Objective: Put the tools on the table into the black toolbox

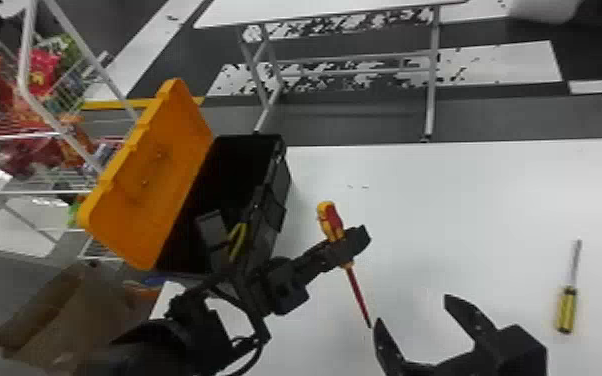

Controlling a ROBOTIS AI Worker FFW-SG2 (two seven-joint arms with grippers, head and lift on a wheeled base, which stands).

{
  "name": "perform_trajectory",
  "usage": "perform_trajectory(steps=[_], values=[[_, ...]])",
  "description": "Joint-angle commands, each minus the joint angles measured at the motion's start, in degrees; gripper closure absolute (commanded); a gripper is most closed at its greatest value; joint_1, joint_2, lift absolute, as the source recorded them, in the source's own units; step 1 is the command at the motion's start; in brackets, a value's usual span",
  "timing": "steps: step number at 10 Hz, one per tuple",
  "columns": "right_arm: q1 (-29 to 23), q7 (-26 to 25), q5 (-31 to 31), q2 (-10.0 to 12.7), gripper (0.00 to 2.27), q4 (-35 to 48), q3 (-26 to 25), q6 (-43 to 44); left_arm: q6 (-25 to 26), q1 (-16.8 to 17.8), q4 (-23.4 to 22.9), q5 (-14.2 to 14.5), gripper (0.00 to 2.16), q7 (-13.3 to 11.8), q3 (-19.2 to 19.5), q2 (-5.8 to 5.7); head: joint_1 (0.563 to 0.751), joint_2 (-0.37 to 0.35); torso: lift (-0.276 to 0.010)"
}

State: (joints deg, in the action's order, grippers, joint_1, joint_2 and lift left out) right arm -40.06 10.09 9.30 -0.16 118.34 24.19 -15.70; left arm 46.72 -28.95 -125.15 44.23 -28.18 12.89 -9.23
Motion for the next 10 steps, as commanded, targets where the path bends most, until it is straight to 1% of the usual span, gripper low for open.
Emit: perform_trajectory(steps=[1,3,5,6,7,8,9,10], values=[[-1.2,0.1,-2.0,-0.4,0.07,0.1,-2.5,1.1,0.0,-0.8,-3.9,-0.7,2.13,0.6,2.8,0.09,0.695,0.306,-0.075],[-2.4,1.2,-5.2,-0.7,0.08,0.1,-5.6,3.1,0.0,-1.6,-8.3,-0.7,2.13,1.4,6.8,0.44,0.695,0.305,-0.075],[-2.7,2.0,-7.0,-0.7,0.08,0.1,-7.5,3.1,-0.2,-1.7,-10.6,-2.0,2.13,2.5,10.6,0.52,0.695,0.312,-0.075],[-2.7,2.4,-8.2,-0.7,0.09,0.0,-7.9,3.1,-0.4,-0.9,-11.0,-3.8,2.13,3.1,11.6,0.35,0.695,0.319,-0.075],[-2.7,2.4,-8.2,-0.7,0.09,-0.1,-7.9,3.1,-0.4,0.8,-10.9,-4.6,2.13,3.7,13.0,0.17,0.695,0.336,-0.075],[-2.7,2.5,-8.2,-0.7,0.09,-0.2,-7.9,3.1,-0.4,1.9,-10.6,-7.9,2.13,3.9,13.4,0.00,0.695,0.350,-0.075],[-2.7,2.8,-8.2,-0.7,0.09,-0.1,-7.8,3.1,-0.9,3.2,-9.7,-11.8,2.13,4.0,13.3,0.26,0.695,0.350,-0.075],[-2.7,2.8,-8.2,-0.7,0.10,-0.1,-7.8,3.1,-2.3,4.1,-8.8,-15.0,2.13,4.6,13.2,0.35,0.695,0.350,-0.075]])
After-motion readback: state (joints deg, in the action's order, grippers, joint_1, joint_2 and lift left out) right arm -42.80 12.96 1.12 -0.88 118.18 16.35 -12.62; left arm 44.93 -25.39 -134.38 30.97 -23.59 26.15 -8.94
